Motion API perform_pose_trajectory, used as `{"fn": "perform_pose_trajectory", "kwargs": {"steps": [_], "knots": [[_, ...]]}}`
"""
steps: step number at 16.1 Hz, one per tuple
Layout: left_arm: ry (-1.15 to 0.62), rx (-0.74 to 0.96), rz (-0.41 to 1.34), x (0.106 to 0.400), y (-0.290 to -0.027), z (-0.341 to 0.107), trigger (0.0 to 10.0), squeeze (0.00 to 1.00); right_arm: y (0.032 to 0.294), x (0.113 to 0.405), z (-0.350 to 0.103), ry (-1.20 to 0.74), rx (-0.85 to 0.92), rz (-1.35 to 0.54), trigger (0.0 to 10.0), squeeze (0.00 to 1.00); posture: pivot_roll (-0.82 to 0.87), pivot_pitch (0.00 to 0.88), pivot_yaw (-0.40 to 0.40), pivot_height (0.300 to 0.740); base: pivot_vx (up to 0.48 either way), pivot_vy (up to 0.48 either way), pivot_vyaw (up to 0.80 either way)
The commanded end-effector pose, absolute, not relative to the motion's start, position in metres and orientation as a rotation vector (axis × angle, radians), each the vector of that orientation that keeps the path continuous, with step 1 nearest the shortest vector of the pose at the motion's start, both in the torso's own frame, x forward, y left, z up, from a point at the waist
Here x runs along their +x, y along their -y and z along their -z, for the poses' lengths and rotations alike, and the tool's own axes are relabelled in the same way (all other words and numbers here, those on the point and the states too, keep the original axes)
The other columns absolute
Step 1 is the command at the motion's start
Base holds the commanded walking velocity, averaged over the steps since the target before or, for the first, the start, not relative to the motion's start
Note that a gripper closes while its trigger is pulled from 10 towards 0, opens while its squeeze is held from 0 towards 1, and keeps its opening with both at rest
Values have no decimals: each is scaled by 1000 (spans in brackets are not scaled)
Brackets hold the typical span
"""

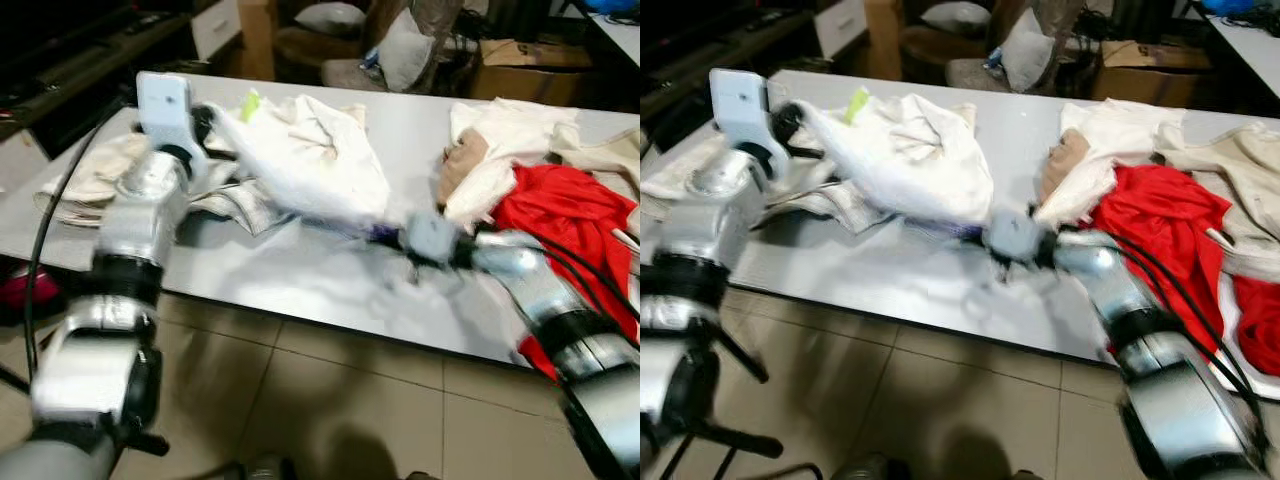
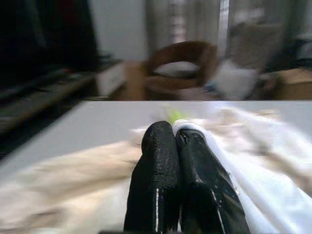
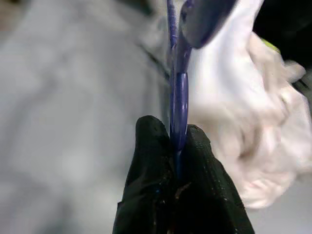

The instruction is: Hang hanger

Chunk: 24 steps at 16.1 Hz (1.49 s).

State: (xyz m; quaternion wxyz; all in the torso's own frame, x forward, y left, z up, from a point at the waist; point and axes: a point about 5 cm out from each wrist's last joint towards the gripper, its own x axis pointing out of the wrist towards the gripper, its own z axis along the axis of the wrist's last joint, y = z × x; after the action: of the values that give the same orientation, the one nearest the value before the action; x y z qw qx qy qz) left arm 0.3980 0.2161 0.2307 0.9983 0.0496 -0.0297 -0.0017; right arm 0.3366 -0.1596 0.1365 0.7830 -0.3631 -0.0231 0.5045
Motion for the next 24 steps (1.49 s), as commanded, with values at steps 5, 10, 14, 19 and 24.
{"fn": "perform_pose_trajectory", "kwargs": {"steps": [5, 10, 14, 19, 24], "knots": [[-141, 392, 84, 398, -241, -198, 10000, 0, 182, 320, -172, 79, -778, -1163, 10000, 0, -75, 0, 143, 740, 0, 0, 0], [-162, 238, 147, 390, -264, -197, 10000, 1000, 208, 341, -252, 331, -534, -860, 10000, 0, -81, 0, 165, 740, 0, 0, 0], [-82, -250, 326, 374, -280, -206, 10000, 1000, 220, 355, -271, 313, -317, -625, 10000, 0, -60, 0, 134, 740, 0, 0, 0], [211, -466, 801, 309, -215, -242, 10000, 1000, 212, 357, -253, 227, -185, -379, 10000, 0, -28, 0, 84, 740, 0, 0, 0], [177, -325, 454, 307, -166, -194, 10000, 184, 178, 328, -236, 209, -58, -352, 10000, 0, -48, 0, 80, 740, 0, 0, 0]]}}
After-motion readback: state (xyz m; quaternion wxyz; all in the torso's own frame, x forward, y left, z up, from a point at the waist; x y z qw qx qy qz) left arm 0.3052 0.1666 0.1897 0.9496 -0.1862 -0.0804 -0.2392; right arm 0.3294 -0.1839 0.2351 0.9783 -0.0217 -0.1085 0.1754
